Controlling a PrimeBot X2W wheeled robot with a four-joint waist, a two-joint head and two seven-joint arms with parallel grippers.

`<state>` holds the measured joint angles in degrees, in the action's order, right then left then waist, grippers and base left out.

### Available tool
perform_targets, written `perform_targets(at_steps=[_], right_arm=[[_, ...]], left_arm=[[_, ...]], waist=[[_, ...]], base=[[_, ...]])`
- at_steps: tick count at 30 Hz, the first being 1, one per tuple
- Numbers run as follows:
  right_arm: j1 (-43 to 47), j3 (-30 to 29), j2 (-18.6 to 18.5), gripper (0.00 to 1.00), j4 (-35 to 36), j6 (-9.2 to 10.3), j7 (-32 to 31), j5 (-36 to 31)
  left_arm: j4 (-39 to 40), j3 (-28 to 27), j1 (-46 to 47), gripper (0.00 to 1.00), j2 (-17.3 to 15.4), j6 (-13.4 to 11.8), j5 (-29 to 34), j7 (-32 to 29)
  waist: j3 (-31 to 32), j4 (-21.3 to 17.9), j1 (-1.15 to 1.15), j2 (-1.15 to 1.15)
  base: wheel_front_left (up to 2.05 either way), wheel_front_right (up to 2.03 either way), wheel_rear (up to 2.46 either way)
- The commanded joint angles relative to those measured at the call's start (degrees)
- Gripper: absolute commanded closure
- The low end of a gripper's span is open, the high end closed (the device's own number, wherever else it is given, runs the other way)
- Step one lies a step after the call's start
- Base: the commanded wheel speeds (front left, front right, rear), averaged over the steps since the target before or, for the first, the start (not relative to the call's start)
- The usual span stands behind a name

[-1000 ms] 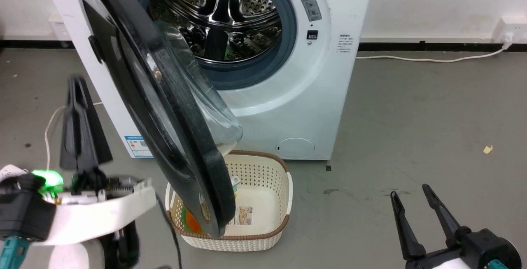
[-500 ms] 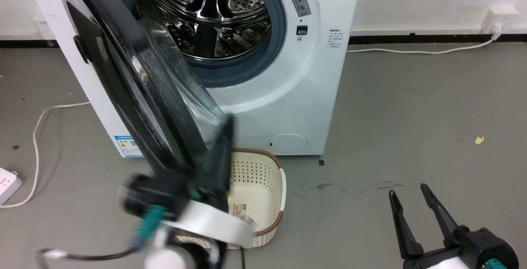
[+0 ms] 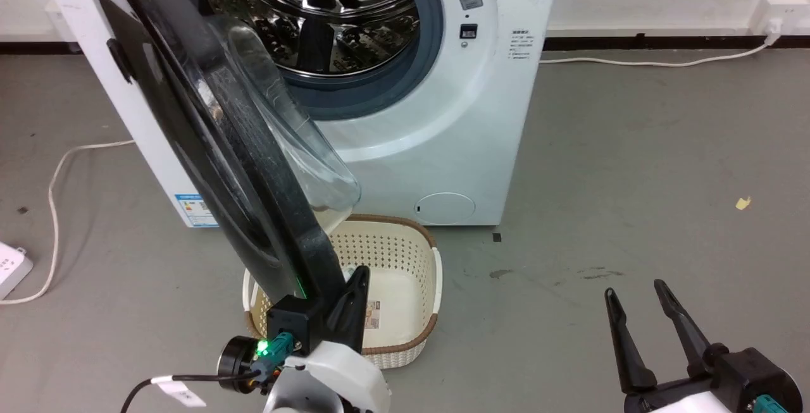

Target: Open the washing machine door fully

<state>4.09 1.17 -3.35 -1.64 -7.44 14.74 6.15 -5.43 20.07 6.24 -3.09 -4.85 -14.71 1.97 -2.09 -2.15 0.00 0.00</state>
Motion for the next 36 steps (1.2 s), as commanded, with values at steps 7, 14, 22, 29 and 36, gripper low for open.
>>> perform_targets(at_steps=[7, 14, 22, 29, 36], right_arm=[[-0.49, 0.14, 0.41, 0.00, -0.65, -0.05, 0.26, 0.75], [0.68, 0.16, 0.44, 0.00, -1.32, -0.05, 0.26, 1.12], [0.88, 1.35, 0.46, 0.00, -1.84, -0.05, 0.26, 1.37], [-0.43, 2.61, 0.46, 0.00, -2.01, -0.05, 0.26, 0.59], [-2.49, 3.05, -0.69, 0.00, -1.58, -0.05, 0.21, -0.19]], left_arm=[[-3.70, -1.55, 1.21, 1.00, -0.94, -0.10, -1.27, 3.06], [-2.42, -1.92, -2.00, 1.00, -1.90, -0.93, -1.98, 3.05], [0.45, -4.67, -4.09, 1.00, -4.57, -2.32, -3.12, 1.89], [0.47, -10.04, -1.93, 1.00, -8.93, -2.40, -5.19, 1.81], [-2.96, -16.90, 2.11, 1.00, -14.31, -3.27, -7.43, 1.33]], waist=[[0.55, 3.65, 0.00, 0.00], [2.66, 10.61, 0.00, 0.00], [2.69, 16.80, 0.00, 0.00], [-0.92, 18.84, 0.00, 0.00], [-5.75, 18.52, 0.00, 0.00]], base=[[0.00, 0.00, 0.00], [0.00, 0.00, 0.00], [0.00, 0.00, 0.00], [0.00, 0.00, 0.00], [0.00, 0.00, 0.00]])
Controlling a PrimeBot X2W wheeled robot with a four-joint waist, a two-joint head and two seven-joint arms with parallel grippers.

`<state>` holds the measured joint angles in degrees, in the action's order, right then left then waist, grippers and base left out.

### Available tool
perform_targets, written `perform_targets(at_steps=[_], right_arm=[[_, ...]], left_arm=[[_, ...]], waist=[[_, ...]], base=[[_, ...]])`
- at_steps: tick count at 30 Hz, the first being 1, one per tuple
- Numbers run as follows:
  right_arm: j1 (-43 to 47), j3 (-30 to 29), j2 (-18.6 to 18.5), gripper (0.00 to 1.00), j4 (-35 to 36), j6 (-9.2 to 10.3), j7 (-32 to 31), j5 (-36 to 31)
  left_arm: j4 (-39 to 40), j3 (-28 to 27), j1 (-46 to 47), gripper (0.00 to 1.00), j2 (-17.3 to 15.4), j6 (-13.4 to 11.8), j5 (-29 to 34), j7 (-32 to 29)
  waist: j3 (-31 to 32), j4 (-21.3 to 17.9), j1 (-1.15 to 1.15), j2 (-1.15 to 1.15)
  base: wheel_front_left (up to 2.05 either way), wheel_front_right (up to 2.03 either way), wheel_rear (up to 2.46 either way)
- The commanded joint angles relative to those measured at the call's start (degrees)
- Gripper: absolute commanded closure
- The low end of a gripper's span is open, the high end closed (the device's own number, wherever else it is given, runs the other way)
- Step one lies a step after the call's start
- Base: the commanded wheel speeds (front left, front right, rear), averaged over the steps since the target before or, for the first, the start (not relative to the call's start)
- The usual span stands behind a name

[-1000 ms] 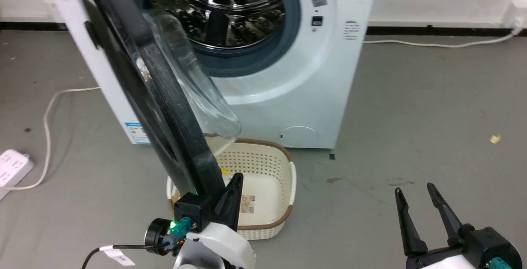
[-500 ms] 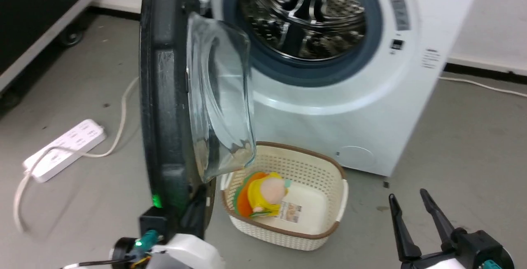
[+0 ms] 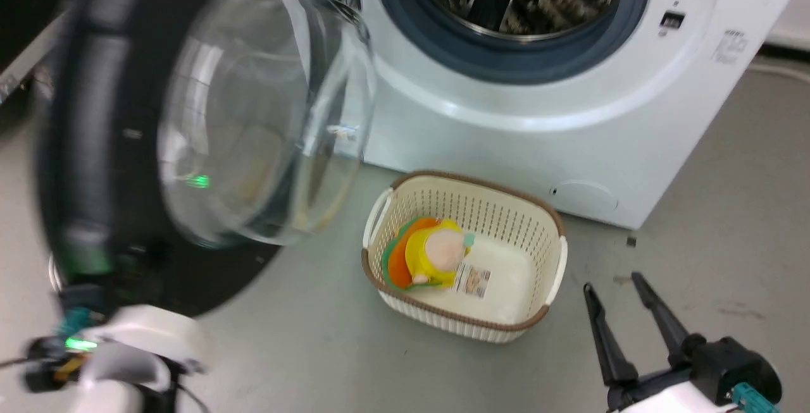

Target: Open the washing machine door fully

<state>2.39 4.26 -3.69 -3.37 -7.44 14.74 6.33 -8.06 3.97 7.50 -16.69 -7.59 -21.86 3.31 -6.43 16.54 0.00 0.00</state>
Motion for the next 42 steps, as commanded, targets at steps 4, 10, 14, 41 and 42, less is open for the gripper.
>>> perform_targets(at_steps=[4, 10, 14, 41, 42], right_arm=[[-1.73, -0.18, -1.11, 0.00, 0.73, -0.05, -0.14, -0.62], [-2.63, -0.90, -2.34, 0.00, 1.88, -0.05, -0.89, -0.83], [-3.27, -1.18, -2.99, 0.00, 2.80, -0.05, -1.45, -0.97], [-2.67, -4.58, -0.44, 0.00, 1.49, -0.05, 0.00, -0.99], [-2.42, -4.72, -0.32, 0.00, 1.29, -0.05, 0.04, -0.97]], left_arm=[[-2.75, -4.53, 3.54, 1.00, -4.10, -0.51, -1.65, 0.05], [-7.82, -9.10, 8.72, 1.00, -8.22, -0.20, -3.81, 0.83], [-12.21, -11.82, 12.35, 1.00, -9.66, 0.77, -6.40, 1.87], [-3.19, -3.33, 2.13, 1.00, -2.14, 2.21, -3.13, 9.14], [-1.86, -2.45, 1.14, 1.00, -1.27, 1.85, -2.72, 9.18]], waist=[[-4.16, -0.58, 0.00, 0.00], [-7.53, -1.13, 0.00, 0.00], [-9.28, -1.51, 0.00, 0.00], [3.02, -9.30, 0.00, 0.00], [3.61, -9.73, 0.00, 0.00]], base=[[0.00, 0.00, 0.00], [0.00, 0.00, 0.00], [0.00, 0.00, 0.00], [0.00, 0.00, 0.00], [0.00, 0.00, 0.00]])
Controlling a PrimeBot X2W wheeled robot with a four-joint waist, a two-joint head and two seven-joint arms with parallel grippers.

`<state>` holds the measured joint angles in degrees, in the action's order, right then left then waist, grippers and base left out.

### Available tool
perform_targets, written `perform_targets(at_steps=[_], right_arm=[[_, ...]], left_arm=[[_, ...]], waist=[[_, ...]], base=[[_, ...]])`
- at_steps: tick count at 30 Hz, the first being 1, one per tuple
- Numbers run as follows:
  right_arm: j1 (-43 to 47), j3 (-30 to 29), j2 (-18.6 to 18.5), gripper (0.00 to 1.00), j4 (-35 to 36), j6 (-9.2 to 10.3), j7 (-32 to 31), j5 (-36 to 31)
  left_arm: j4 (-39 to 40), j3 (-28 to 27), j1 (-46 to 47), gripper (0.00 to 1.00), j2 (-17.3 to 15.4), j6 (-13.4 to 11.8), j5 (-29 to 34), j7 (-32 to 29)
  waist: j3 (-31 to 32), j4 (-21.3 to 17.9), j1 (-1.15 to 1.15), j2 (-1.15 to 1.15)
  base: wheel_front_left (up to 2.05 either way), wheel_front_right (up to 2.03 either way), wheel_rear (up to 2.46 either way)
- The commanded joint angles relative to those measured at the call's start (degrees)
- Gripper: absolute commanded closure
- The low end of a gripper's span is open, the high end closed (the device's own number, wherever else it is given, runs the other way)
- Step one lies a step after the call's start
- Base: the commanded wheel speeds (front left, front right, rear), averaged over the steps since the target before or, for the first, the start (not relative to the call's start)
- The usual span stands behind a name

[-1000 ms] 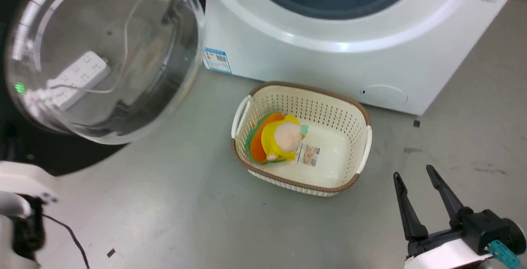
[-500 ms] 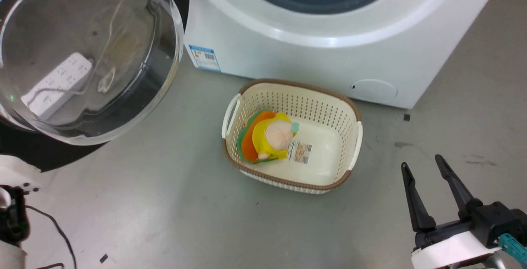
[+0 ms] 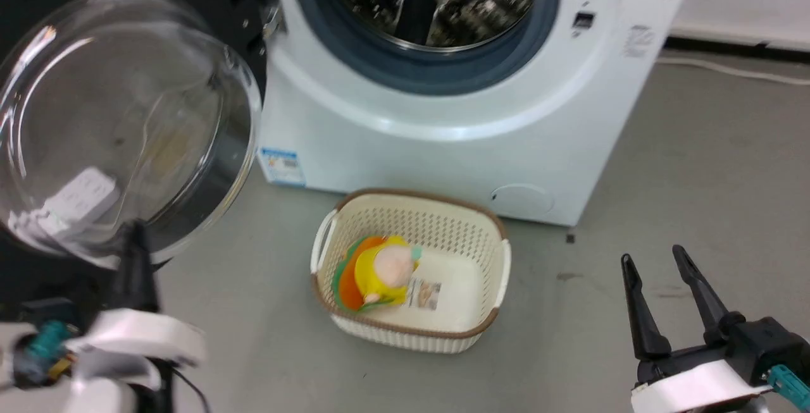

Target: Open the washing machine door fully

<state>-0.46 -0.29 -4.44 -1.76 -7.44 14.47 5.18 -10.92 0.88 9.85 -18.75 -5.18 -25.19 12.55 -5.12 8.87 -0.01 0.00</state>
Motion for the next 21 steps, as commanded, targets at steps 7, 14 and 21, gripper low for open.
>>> perform_targets(at_steps=[7, 14, 21], right_arm=[[2.69, -0.49, 1.09, 0.00, -1.65, -0.05, 0.45, 0.43], [4.33, -0.34, 1.48, 0.00, -1.62, -0.05, 0.50, 0.82], [5.38, -0.90, 1.55, 0.00, -2.64, -0.05, 0.51, 0.99]], left_arm=[[5.62, 5.85, -7.47, 1.00, 4.99, -0.85, 2.44, 0.73], [6.72, 10.40, -11.79, 1.00, 7.12, -1.69, 5.80, 1.47], [4.88, 12.21, -13.50, 0.00, 7.85, -1.54, 6.24, 1.67]], waist=[[5.94, -4.39, 0.01, 0.00], [6.98, -6.08, 0.01, 0.00], [7.44, -6.90, 0.01, 0.00]], base=[[0.00, 0.00, 0.00], [0.00, 0.00, 0.00], [0.00, 0.00, 0.00]])
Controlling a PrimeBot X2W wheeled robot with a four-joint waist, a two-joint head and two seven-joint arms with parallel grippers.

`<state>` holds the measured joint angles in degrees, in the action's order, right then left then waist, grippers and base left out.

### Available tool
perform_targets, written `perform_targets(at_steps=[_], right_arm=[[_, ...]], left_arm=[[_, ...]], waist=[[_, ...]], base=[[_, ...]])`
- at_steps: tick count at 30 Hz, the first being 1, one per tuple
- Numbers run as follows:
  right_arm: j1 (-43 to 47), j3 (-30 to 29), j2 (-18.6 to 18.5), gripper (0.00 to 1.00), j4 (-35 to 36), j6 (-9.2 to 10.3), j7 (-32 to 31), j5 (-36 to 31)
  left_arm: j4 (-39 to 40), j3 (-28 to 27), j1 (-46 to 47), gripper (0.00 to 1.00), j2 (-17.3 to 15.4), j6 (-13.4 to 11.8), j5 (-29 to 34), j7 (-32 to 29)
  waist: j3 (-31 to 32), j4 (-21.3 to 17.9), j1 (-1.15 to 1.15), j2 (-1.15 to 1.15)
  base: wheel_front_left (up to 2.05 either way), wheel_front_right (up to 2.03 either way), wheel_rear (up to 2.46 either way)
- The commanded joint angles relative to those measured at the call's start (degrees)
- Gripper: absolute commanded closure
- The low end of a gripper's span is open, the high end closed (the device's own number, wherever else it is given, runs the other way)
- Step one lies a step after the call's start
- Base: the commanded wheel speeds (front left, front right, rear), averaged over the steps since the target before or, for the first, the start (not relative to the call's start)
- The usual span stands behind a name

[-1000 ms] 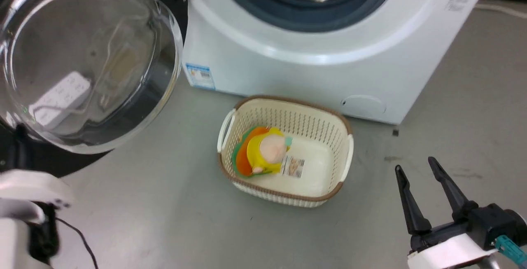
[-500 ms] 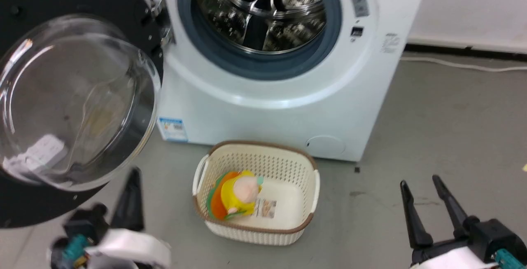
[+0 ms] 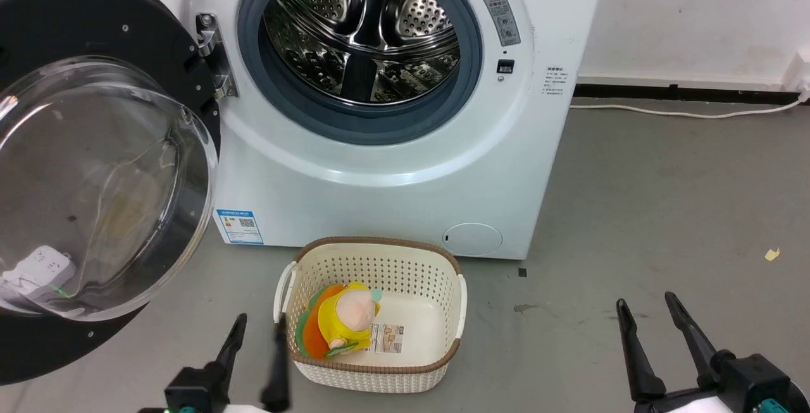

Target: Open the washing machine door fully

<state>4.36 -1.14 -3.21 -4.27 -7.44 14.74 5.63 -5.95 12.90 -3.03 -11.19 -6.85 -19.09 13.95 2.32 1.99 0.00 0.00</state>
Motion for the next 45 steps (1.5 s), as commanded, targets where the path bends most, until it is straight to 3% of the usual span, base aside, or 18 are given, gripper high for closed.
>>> perform_targets(at_steps=[1, 7, 30, 31, 45], right_arm=[[0.61, -0.07, 0.32, 0.00, -0.32, -0.05, 0.25, 0.54], [0.48, 0.01, 0.33, 0.00, -1.03, -0.05, 0.25, 0.71], [0.05, -0.10, 0.33, 0.00, -1.79, -0.05, 0.26, 0.87], [-0.02, -0.06, 0.02, 1.00, -1.61, 0.00, -0.04, 0.98], [-0.41, 0.06, 0.05, 1.00, -1.08, 0.00, -1.35, 0.40]], left_arm=[[-0.48, 0.41, -0.64, 0.00, 0.33, 0.35, 0.14, 0.32], [-1.82, 1.51, -0.31, 0.00, 0.28, 1.78, 0.65, 0.68], [-1.97, 2.04, 0.80, 0.00, 0.85, 1.72, 1.71, 1.01], [-1.88, 1.84, 0.10, 1.00, 0.93, 1.94, 1.45, 0.69], [-1.18, 0.48, 0.35, 1.00, 1.60, 2.38, 2.97, -0.65]], waist=[[0.03, -0.09, 0.00, 0.00], [0.16, -0.57, 0.00, 0.00], [0.02, -0.33, 0.00, 0.00], [0.02, -0.33, 0.01, 0.00], [-0.19, -0.48, 0.01, 0.00]], base=[[0.00, 0.00, 0.00], [0.00, 0.00, 0.00], [0.00, 0.00, 0.00], [0.00, 0.00, 0.00], [0.00, 0.00, 0.00]])
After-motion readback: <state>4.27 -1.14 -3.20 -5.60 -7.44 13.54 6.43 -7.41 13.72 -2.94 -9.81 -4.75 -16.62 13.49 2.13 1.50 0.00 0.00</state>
